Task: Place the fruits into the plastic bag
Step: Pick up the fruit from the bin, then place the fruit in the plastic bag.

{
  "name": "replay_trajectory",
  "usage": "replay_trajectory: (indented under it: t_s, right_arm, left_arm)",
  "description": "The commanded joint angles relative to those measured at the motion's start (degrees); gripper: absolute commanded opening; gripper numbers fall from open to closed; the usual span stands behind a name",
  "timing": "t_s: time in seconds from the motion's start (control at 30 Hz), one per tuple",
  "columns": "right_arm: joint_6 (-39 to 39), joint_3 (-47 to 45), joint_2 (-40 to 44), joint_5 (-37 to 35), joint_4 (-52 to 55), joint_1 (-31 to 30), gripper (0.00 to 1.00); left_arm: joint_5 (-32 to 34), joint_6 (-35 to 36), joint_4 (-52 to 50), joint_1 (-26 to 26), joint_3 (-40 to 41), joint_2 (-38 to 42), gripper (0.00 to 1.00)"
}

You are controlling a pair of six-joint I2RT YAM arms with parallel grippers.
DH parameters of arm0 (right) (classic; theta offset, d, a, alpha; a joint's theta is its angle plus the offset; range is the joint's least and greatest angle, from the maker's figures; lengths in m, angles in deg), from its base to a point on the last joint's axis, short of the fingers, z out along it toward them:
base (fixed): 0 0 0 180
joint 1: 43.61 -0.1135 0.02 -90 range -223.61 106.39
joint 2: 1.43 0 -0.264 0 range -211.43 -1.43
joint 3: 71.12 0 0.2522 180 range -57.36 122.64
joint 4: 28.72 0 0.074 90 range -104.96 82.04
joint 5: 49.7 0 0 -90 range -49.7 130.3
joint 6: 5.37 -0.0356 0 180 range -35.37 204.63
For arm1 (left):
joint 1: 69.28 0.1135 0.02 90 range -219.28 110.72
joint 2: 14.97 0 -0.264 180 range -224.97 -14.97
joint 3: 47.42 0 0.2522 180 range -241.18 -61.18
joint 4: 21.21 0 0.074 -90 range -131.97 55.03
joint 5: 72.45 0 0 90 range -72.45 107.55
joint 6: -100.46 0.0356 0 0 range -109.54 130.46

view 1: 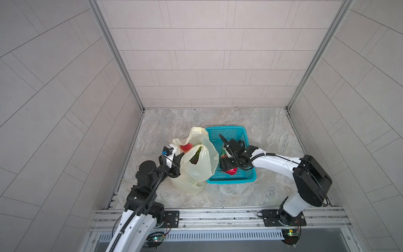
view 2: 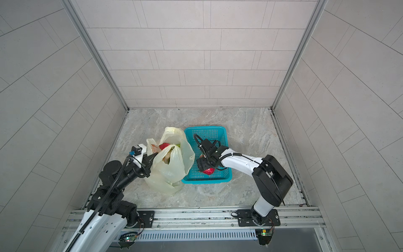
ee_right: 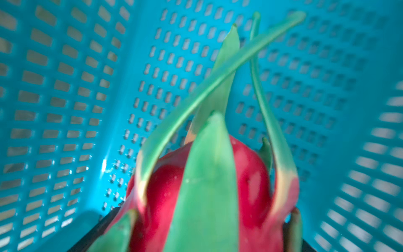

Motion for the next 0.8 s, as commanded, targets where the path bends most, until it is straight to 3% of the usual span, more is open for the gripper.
replay_trajectory:
  t_s: [0.0,0.17,0.3,0.5,0.77]
  right_arm:
    - [2.46,1.41,8.95,-4.44,-0.02,1.44,0.23]
    - [9.06,1.14,17.96,-3.28,-3.2,1.45,0.23]
    - [12.63,2.16,22.1,5.43,-5.59,1.46,0.22]
    - [13.95,3.04,22.43,23.22,-9.95,1.16,0.2]
    - [15.63,3.25,22.46,30.29,-9.41,-0.2,0.14]
  left_arm:
    - [-0.4,0.55,0.52,-0.14,0.06,0.75,0.0]
    - [-1.27,-0.15,1.38,-0.12,0.22,0.76,0.0]
    - [-1.27,-0.5,1.83,-0.1,0.23,0.95,0.0]
    - [-1.73,-0.86,1.97,-0.1,0.23,1.0,0.0]
    - [-1.63,-0.4,1.19,-0.09,0.03,1.34,0.0]
